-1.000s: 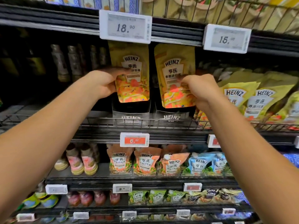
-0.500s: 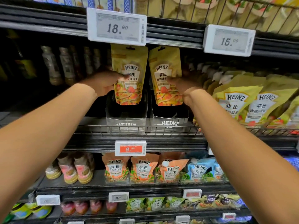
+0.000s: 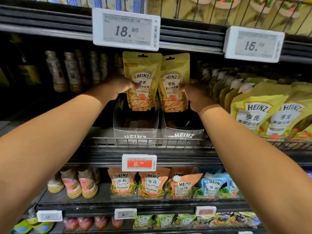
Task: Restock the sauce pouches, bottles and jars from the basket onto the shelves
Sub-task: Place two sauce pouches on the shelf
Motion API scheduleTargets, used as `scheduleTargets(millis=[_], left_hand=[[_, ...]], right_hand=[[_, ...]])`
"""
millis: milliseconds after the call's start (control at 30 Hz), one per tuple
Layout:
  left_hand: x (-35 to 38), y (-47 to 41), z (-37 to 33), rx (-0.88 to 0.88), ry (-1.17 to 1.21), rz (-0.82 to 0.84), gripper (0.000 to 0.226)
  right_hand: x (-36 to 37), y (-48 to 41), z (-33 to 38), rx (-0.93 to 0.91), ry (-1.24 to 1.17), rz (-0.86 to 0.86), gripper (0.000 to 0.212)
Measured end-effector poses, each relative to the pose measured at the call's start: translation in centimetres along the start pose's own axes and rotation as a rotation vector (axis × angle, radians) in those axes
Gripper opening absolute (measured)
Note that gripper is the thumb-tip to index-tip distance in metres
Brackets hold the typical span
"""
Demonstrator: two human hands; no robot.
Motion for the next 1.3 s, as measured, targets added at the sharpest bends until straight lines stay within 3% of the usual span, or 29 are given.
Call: scheduleTargets(millis=[233,300,367,467,600,667,767,967,1033,1133,1233,1300], left_hand=[[-0.8,-1.1,0.6,0.001,0.027,-0.058,0.057],[-0.8,-1.2,0.7,-0.007,0.065,-0.047,0.054],[-0.6,-1.2,0.8,0.001,0.091,-0.046,0.052],[-0.5,-1.1,0.6,0.037,0.108,-0.05,0.052],[-0.6,-1.1,0.4,0.048,0.077,-0.054,0.053],[-0.5,-1.0,0.4,0.051,0.077,-0.051,0.054],[-0.9,-0.9,0.5,0.05,0.076,-0.069,0.055],[-2.3,-0.6,0.8,0.074,0.026,-0.124,0.065],[-3.1,-0.1,0.8,0.115,-0.128,-0.169,0.067],[-3.7,2.8,0.1,0.22,-0.421,-0.219,0.059],[-2.9,8.5,-0.6,0.328,-0.448,-0.203,0.034],[-1.7,12.5,-1.2,0.431,-0.524,-0.149,0.023]], right_hand=[[-0.9,-1.1,-0.8,0.02,-0.003,-0.073,0.021],[-1.1,-1.2,-0.8,0.02,-0.011,-0.1,0.008],[-1.0,-1.3,-0.7,0.033,-0.035,-0.107,0.015],[-0.6,-1.3,-0.8,0.107,-0.117,-0.05,0.022],[-0.3,-1.1,-0.5,0.124,-0.105,0.033,0.009],[-0.3,-0.8,-0.3,0.124,-0.126,0.037,0.019],[-0.9,-0.6,0.4,0.042,0.015,-0.012,0.037],[-1.8,1.6,1.8,-0.115,0.284,0.044,0.044],[-2.3,3.1,2.4,-0.163,0.352,0.055,0.045],[-3.0,6.6,2.9,-0.229,0.578,0.025,0.044],[-3.7,11.5,2.5,-0.28,0.593,0.033,0.016],[-4.1,14.9,2.3,-0.374,0.609,0.035,0.023]])
Point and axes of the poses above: each hand's wrist, its own y-axis away from the middle knuckle, its own x-axis out of the palm, z = x × y, the point moved 7 cm from there along -y, towards the middle knuckle, and after that the axes turned 6 degrees about -z, right-handed, at the moved point
